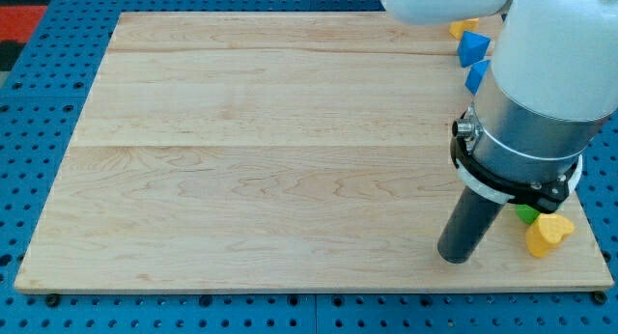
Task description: Nudge the red circle towards right
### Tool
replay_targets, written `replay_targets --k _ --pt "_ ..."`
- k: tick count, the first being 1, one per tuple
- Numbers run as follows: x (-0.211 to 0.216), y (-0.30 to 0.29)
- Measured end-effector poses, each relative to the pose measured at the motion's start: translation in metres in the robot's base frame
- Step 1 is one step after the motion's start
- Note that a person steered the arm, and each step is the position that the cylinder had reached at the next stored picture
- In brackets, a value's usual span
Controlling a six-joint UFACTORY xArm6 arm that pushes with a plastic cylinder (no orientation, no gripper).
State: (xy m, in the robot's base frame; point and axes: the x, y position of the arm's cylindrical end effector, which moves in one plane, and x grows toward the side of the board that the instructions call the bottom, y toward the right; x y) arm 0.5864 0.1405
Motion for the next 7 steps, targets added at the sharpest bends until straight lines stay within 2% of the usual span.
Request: replay_targets --k 1,2,4,5,6,7 --pt "0.005 -0.001" --pt "0.032 -0.013" --pt "0.032 -0.017" --pt "-0.007 -0.002" --pt "-0.022 -0.036" --pt "-0.08 -0.066"
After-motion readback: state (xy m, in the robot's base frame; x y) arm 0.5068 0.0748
